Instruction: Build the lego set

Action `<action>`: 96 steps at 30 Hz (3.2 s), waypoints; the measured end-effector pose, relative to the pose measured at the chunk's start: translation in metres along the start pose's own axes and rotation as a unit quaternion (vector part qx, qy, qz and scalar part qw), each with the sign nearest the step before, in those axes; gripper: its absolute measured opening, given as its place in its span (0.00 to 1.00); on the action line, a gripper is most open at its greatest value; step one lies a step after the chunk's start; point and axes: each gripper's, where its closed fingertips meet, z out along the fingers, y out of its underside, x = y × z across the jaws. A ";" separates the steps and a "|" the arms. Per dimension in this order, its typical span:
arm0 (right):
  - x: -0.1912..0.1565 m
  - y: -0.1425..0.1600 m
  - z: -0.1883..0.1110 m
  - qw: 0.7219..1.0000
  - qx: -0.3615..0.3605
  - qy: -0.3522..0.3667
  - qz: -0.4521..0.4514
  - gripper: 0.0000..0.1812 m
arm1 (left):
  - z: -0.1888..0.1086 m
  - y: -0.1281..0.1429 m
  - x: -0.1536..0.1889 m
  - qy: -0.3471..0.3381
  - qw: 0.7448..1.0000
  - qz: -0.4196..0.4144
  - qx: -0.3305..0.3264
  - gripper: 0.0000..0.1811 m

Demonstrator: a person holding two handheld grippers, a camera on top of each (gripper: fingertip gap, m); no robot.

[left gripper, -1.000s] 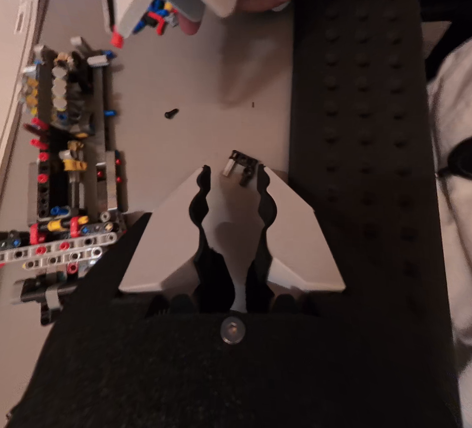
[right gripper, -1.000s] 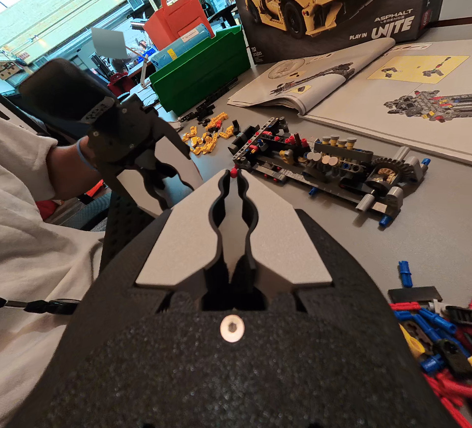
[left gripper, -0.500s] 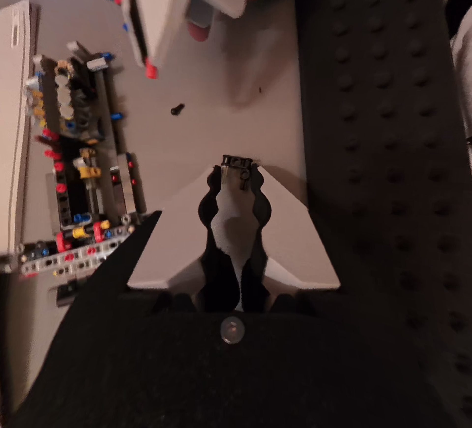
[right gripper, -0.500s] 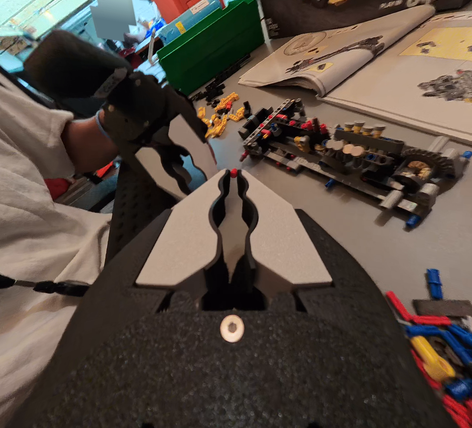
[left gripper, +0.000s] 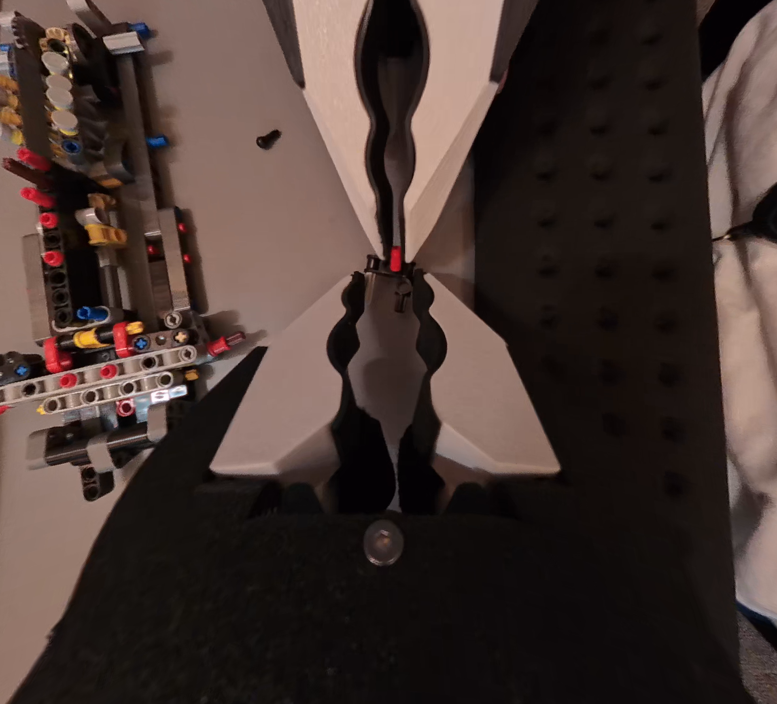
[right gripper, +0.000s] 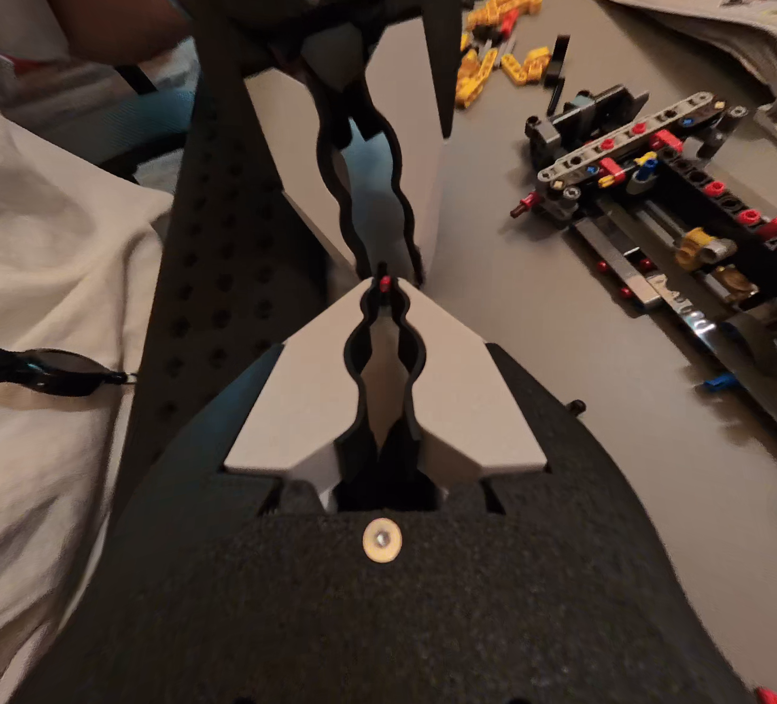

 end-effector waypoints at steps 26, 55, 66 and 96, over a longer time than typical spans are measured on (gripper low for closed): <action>0.005 0.008 0.014 0.998 -0.048 0.032 -0.038 0.02 | -0.008 0.019 0.001 -0.074 0.997 -0.003 0.009 0.07; 0.009 0.000 0.001 0.999 -0.006 0.042 -0.027 0.02 | -0.082 0.092 -0.045 -0.073 0.726 0.466 -0.500 0.03; 0.007 0.001 0.001 0.999 -0.007 0.032 -0.020 0.02 | -0.075 0.077 -0.034 -0.094 0.779 0.424 -0.452 0.12; 0.004 -0.006 -0.005 0.999 0.024 -0.010 0.020 0.02 | -0.058 0.084 -0.035 0.149 0.972 0.181 -0.021 0.07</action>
